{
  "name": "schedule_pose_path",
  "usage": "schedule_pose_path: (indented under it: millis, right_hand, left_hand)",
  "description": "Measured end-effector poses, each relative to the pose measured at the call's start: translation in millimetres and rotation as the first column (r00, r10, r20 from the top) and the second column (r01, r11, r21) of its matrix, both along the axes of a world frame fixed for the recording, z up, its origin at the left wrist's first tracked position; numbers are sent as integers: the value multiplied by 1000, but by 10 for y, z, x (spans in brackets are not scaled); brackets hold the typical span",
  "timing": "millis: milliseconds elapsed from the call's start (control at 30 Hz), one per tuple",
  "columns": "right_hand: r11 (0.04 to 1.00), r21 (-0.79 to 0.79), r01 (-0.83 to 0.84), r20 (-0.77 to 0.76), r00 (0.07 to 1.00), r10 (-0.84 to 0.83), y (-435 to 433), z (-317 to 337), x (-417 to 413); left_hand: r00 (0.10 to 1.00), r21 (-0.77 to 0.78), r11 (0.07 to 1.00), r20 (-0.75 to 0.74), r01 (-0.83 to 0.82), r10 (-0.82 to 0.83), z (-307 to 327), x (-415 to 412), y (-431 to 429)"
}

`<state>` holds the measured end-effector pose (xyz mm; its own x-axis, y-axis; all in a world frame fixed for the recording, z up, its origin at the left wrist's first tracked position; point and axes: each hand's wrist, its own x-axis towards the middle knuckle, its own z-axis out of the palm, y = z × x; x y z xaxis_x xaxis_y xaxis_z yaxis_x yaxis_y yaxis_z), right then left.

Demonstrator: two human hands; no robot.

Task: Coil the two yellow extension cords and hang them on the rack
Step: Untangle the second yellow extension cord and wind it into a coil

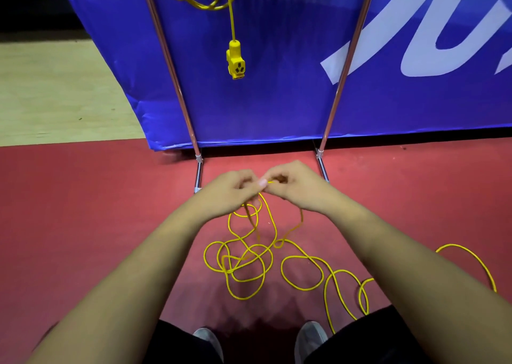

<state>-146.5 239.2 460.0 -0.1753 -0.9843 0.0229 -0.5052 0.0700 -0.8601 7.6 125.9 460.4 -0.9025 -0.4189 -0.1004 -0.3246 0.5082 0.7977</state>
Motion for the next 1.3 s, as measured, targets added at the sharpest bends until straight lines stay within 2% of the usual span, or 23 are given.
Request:
schedule_pose_path:
  millis: [67, 133, 200, 300, 333, 367, 400, 467, 533, 567, 633, 667, 733, 800, 867, 933, 1000, 1067, 1133, 1167, 1200, 1233, 1300]
  right_hand:
    - [1000, 10, -30, 78, 997, 29, 10, -11, -65]
    - [994, 93, -57, 108, 993, 47, 62, -137, -179]
    - [985, 170, 18, 87, 996, -34, 130, -322, -295]
    - [935, 351, 38, -32, 999, -28, 265, -531, -460]
    - [914, 405, 33, -70, 998, -5, 316, -607, -523]
    - [892, 448, 51, -103, 995, -5, 378, -643, -560]
    - [877, 474, 79, -106, 994, -32, 427, -699, -601]
    - [877, 459, 144, -90, 989, -115, 456, -732, -627]
    - [910, 377, 175, -54, 985, -167, 377, -604, -555]
    - [932, 329, 151, -50, 989, -142, 311, -463, -464]
    - [975, 217, 51, -68, 997, -37, 176, -179, -219]
    - [987, 159, 10, -77, 997, 2, 124, -58, -94]
    - [998, 57, 2, -100, 995, 4, 64, 61, 41]
    - [998, 60, 19, -80, 997, -14, 54, 23, 21]
    - [982, 186, 20, -90, 996, -4, 121, -172, -158]
    - [928, 371, 44, -136, 991, 7, 244, -427, -374]
    - [842, 529, 110, -211, 977, 5, 377, -619, -521]
    - [806, 571, 153, -203, 978, -42, 437, -680, -585]
    - [843, 504, 185, -75, 982, -171, 414, -620, -569]
    - [874, 449, 187, -37, 981, -191, 367, -549, -533]
    - [906, 390, 166, -38, 986, -164, 305, -439, -453]
    - [936, 330, 124, -48, 992, -114, 238, -327, -350]
    - [979, 202, 21, -98, 995, -1, 118, -121, -113]
  left_hand:
    - [999, 22, 1000, -31, -22, 23, -5, 7, -28]
    - [978, 67, 986, -128, -154, 161, 10, 25, -75]
    - [925, 168, 947, -224, -275, 308, 20, 29, -97]
    - [745, 425, 800, -339, -423, 575, 114, 73, -223]
    - [675, 479, 743, -349, -468, 650, 152, 116, -307]
    - [643, 455, 722, -347, -521, 683, 167, 169, -401]
    - [663, 341, 737, -323, -584, 675, 159, 232, -485]
    - [744, -19, 759, -212, -651, 633, 80, 349, -584]
    - [822, -289, 770, -210, -569, 529, 39, 359, -515]
    - [879, -334, 816, -244, -472, 409, 23, 310, -436]
    - [951, -249, 934, -237, -257, 198, 9, 152, -208]
    - [974, -178, 969, -175, -173, 141, -7, 72, -92]
    - [997, -100, 992, -22, -77, 76, -52, -19, 52]
    - [997, -49, 996, -24, -75, 74, -28, -25, 66]
    - [961, 22, 978, -180, -210, 210, 62, 9, -6]
    - [843, 167, 902, -320, -399, 433, 125, 70, -146]
    - [719, 302, 804, -360, -513, 594, 118, 161, -315]
    - [689, 246, 762, -326, -599, 648, 62, 245, -473]
    - [748, -64, 766, -281, -639, 601, 31, 314, -558]
    - [803, -248, 766, -261, -593, 536, 48, 317, -539]
    - [866, -332, 802, -256, -497, 430, 16, 287, -511]
    - [912, -331, 855, -239, -399, 333, 9, 249, -419]
    - [976, -189, 961, -126, -199, 177, -4, 142, -170]
